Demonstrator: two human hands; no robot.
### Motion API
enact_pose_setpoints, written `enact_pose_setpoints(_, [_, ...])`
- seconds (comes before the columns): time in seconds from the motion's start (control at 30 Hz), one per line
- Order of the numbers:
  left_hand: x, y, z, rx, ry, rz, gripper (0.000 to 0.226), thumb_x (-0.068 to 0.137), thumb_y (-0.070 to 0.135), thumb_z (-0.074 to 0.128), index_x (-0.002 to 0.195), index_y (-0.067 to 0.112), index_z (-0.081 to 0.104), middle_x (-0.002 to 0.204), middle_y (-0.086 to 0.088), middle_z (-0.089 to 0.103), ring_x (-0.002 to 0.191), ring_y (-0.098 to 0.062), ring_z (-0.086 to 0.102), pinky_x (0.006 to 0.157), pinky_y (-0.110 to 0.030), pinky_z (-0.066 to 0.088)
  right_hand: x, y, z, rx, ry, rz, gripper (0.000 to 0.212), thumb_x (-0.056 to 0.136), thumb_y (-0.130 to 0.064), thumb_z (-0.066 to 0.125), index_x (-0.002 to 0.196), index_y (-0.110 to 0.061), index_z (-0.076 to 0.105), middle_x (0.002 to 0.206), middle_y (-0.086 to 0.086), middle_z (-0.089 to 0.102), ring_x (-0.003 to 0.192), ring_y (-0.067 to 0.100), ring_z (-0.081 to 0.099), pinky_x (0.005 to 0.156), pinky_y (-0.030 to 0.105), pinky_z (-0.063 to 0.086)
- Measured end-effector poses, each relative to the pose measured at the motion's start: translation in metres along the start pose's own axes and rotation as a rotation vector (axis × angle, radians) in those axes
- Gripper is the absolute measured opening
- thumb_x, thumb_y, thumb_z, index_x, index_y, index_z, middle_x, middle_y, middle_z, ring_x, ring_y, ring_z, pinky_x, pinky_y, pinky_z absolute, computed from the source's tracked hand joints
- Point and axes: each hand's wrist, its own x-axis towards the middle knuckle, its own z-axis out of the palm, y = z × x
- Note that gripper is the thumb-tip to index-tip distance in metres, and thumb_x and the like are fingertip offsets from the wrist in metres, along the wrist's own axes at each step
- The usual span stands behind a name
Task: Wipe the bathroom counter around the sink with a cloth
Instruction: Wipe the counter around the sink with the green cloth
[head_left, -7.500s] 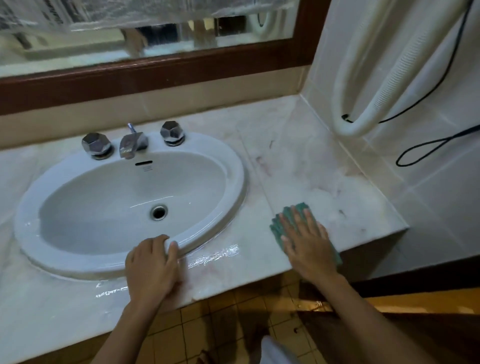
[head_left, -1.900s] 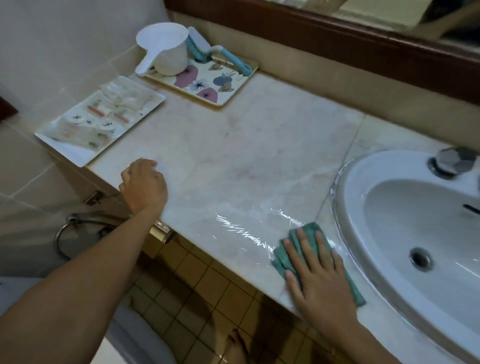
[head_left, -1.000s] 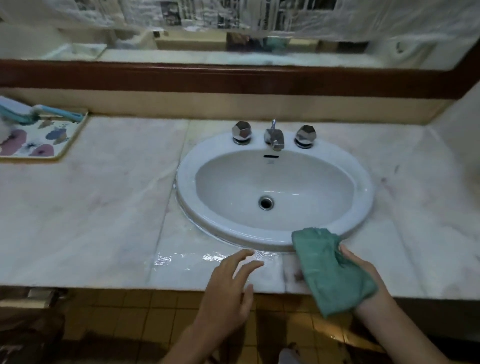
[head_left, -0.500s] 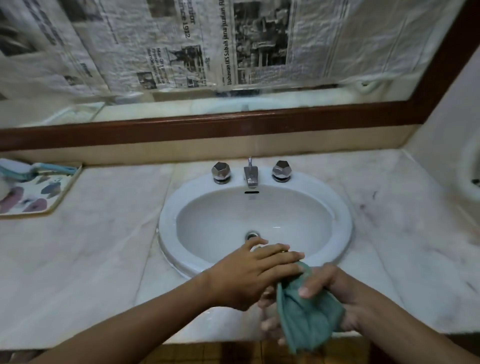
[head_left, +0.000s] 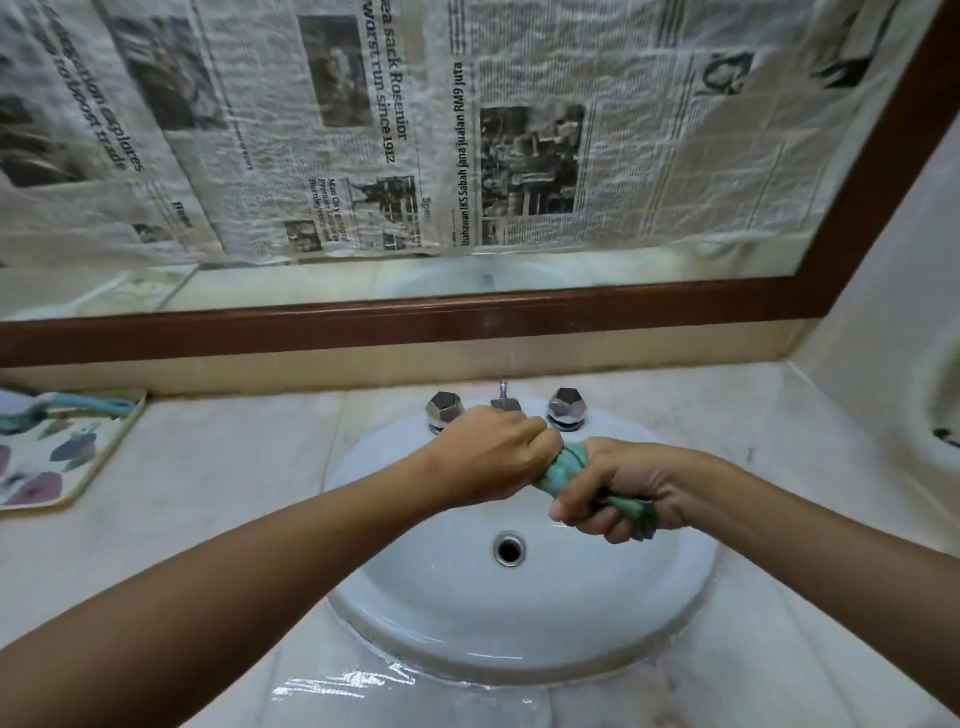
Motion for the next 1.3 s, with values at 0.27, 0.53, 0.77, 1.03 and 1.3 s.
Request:
enact_pose_setpoints(0.27, [0.020, -0.005, -0.009, 0.031, -0.271, -0.254, 0.009, 0.067, 0.019, 0.068, 0.073, 0.013, 0.065, 0.067, -0.006, 0.065, 0.047, -0.028, 0.048, 0.045, -0.019, 0.013, 0.037, -0.021, 0.010, -0.774, 0.626, -0.108, 0.030, 0.072, -0.009, 0.068, 0.064, -0.009, 0.040, 0.071, 0.010, 0.051, 0.039, 0.019, 0.043, 0.038, 0.020, 0.032])
enact_pose_setpoints(0.53, [0.014, 0.004, 0.018, -0.771, -0.610, -0.741, 0.021, 0.077, 0.011, 0.059, 0.059, 0.013, 0.049, 0.059, -0.004, 0.052, 0.054, -0.023, 0.050, 0.044, -0.022, 0.036, 0.049, -0.007, 0.017, -1.427, 0.741, -0.272, 0.024, 0.080, -0.018, 0.058, 0.102, -0.010, 0.064, 0.104, 0.013, 0.065, 0.092, 0.034, 0.062, 0.061, 0.029, 0.036])
enact_pose_setpoints(0.77, [-0.015, 0.019, 0.016, -1.394, -0.589, -1.026, 0.031, 0.077, -0.004, 0.058, 0.059, 0.012, 0.037, 0.051, -0.006, 0.031, 0.041, -0.015, 0.024, 0.045, -0.019, 0.020, 0.056, -0.005, 0.027, -1.672, 0.636, -0.418, 0.029, 0.080, -0.034, 0.062, 0.100, -0.014, 0.064, 0.102, 0.008, 0.071, 0.089, 0.033, 0.066, 0.062, 0.030, 0.036])
enact_pose_setpoints(1.03, [-0.033, 0.023, 0.006, -1.554, -0.721, -0.994, 0.037, 0.081, 0.001, 0.058, 0.053, 0.014, 0.038, 0.041, -0.002, 0.033, 0.035, -0.013, 0.024, 0.040, -0.018, 0.019, 0.053, -0.004, 0.042, -1.723, 0.597, -0.491, 0.020, 0.080, -0.028, 0.061, 0.097, -0.017, 0.065, 0.097, 0.006, 0.069, 0.086, 0.032, 0.065, 0.060, 0.029, 0.034])
enact_pose_setpoints(1.3, [-0.029, 0.031, 0.003, -0.184, -0.234, -0.585, 0.047, 0.072, 0.037, 0.066, 0.114, 0.016, 0.058, 0.130, -0.008, 0.052, 0.112, -0.027, 0.052, 0.081, -0.036, 0.037, 0.035, 0.005, 0.036, -0.405, 0.372, 0.027, 0.014, 0.078, -0.005, 0.058, 0.075, -0.017, 0.051, 0.054, 0.004, 0.042, 0.040, 0.017, 0.035, 0.043, 0.020, 0.028])
